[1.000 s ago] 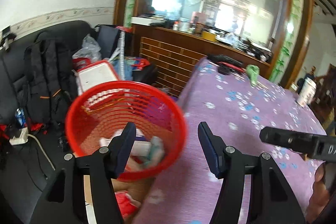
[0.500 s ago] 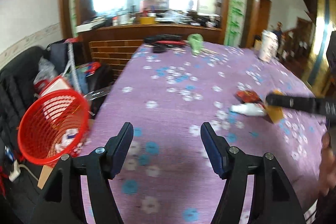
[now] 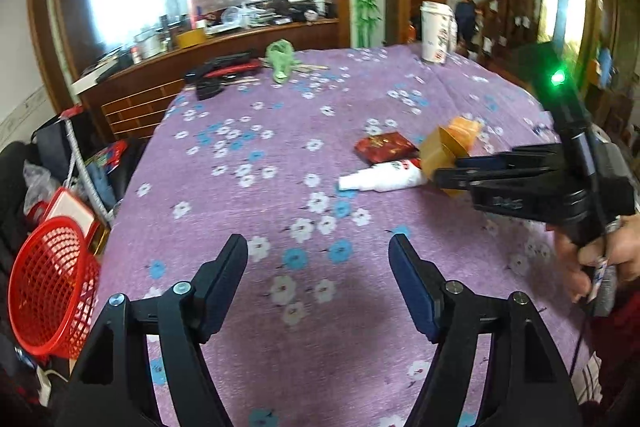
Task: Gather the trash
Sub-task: 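Move both grippers back to the table, then grasp the yellow tape roll with the right gripper while the left gripper grasps the white bottle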
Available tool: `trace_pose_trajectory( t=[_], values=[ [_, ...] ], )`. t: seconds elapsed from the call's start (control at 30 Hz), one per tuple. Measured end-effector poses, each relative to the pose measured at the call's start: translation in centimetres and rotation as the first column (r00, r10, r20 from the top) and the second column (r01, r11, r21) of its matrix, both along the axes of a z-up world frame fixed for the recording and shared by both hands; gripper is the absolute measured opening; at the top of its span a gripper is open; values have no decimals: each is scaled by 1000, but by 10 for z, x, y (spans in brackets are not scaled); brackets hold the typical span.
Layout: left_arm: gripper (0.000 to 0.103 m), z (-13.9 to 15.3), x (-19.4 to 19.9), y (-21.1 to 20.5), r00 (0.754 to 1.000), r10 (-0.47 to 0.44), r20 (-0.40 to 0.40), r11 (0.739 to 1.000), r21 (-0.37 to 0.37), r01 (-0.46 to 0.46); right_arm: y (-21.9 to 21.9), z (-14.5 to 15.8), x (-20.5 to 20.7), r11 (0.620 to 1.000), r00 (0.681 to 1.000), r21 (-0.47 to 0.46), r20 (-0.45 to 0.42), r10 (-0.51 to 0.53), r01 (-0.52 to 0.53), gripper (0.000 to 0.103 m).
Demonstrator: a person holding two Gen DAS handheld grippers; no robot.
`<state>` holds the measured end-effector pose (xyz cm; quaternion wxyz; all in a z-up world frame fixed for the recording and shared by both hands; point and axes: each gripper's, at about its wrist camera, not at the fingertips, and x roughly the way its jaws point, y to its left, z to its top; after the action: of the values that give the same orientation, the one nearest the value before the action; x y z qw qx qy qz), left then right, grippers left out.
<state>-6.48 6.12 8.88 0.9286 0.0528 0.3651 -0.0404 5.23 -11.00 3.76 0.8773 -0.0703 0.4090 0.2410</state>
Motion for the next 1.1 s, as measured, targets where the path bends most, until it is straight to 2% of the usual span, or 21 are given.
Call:
trace_pose_trajectory(
  t=[0.03,0.1,0.2,0.33,0.5,0.63,0.8,0.93,1.03,1.1],
  values=[
    [73,0,1,-1,1000,-7,-4,1000,0,7,2,-1,0,1000,1000,-14,9,11,-10,10],
    [73,-2,7,-6,999,-27,-19,1000,6,27,1,-1,-4,999,999,11,14,37,-37,5],
    [74,-6,17,-12,998,-45,-44,999,14,46,-4,5,-8,995,998,74,29,62,-64,4],
    [74,-10,34,-27,995,-73,-64,996,44,76,-23,16,-9,975,997,218,67,33,-47,4],
    [74,-17,62,-53,988,-142,-67,985,86,147,-55,25,-2,934,995,355,78,-64,33,4],
    [74,-26,91,-62,978,-189,-92,979,67,195,-70,27,4,915,991,395,65,-116,82,4],
    [74,-40,128,-54,968,-209,-136,978,-16,209,-81,28,7,900,988,421,51,-148,113,4],
    [74,-54,136,-54,947,-254,-195,967,-61,247,-84,28,8,896,987,429,43,-152,119,4],
    [74,-64,129,-63,934,-275,-229,960,-20,278,-85,28,7,893,988,434,44,-151,117,4],
    [73,-66,119,-69,919,-309,-247,950,-38,309,-86,28,6,892,988,436,43,-151,118,4]
  ],
)
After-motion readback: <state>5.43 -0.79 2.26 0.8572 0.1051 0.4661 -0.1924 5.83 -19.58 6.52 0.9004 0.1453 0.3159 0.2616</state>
